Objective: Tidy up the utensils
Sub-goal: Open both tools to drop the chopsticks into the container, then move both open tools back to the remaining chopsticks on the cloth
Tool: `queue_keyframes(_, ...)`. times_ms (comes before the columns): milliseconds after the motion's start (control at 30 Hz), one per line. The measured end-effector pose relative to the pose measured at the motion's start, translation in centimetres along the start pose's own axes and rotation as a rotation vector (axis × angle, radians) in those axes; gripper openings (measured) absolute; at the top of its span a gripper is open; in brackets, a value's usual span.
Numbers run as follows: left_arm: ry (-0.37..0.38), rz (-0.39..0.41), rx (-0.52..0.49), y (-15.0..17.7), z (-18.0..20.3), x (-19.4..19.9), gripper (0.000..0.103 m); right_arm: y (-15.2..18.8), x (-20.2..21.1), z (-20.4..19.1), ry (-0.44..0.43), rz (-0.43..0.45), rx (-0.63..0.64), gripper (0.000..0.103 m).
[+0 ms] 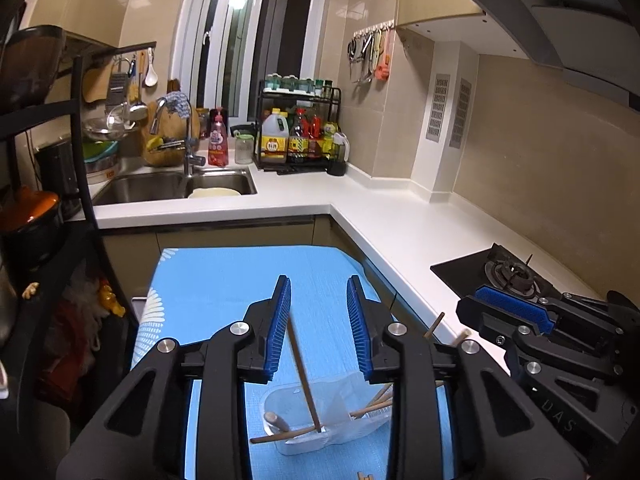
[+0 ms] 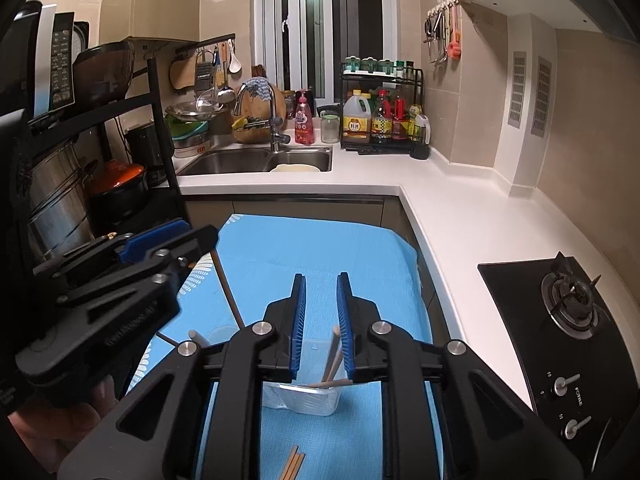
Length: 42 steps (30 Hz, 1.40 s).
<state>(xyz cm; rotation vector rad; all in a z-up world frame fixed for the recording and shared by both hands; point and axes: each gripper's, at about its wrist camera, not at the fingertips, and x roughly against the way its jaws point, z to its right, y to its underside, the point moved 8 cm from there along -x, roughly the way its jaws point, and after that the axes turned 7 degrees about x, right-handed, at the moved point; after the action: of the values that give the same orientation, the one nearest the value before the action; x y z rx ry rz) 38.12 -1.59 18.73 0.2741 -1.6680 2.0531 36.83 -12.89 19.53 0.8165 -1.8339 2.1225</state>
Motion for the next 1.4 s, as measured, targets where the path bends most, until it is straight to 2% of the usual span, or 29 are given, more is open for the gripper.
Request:
queue_keyframes(167, 0.017, 0.032, 0.008, 0.0, 0.2, 3.8, 0.028, 0.3, 3.4, 0.1, -0.003, 0.039, -0.020, 0.017)
queue_keyframes(300, 0.024, 0.059, 0.010, 1.8, -0.2, 7.7, 0.025, 1.9, 7.0, -0.4, -0.008, 0.078, -0.034, 0.017)
queue_keyframes(433, 0.009, 0.059, 0.035, 5.7, -1.4, 11.0, 0.021, 5.9, 9.7, -1.4, -0.024, 0.084, -0.055, 0.016)
queue_keyframes(533, -0.031, 0.058, 0.040, 10.3, -2.2, 13.1, 0.019, 10.4, 11.0, -2.3, -0.029, 0.074, -0.093, 0.008)
queue_keyframes(700, -0.065, -0.001, 0.087, 18.0, -3.3, 14.7, 0.018, 18.4, 11.1, -4.7, -0.048, 0.012, -0.127, 0.007)
queue_keyframes(833, -0.123, -0.034, 0.104, 23.6, -3.9, 15.7, 0.018, 24.3, 10.4, -6.5, -0.047, -0.039, -0.143, 0.007)
queue_keyframes(967, -0.195, -0.017, 0.092, 27.7, -4.4, 17.3, 0.018, 29.5, 8.9, -8.2, -0.059, -0.100, -0.142, 0.009)
queue_keyframes(1033, -0.219, -0.022, 0.095, 29.0, -4.7, 18.0, 0.018, 31.3, 8.1, -9.0, -0.069, -0.129, -0.138, 0.009)
queue_keyframes(1167, -0.220, -0.041, 0.107, 30.4, -5.0, 18.3, 0.018, 33.5, 6.8, -9.9, -0.103, -0.177, -0.169, 0.010)
queue_keyframes(1400, -0.230, -0.062, 0.125, 31.2, -5.4, 17.4, 0.018, 35.4, 4.8, -10.9, -0.120, -0.252, -0.172, 0.011)
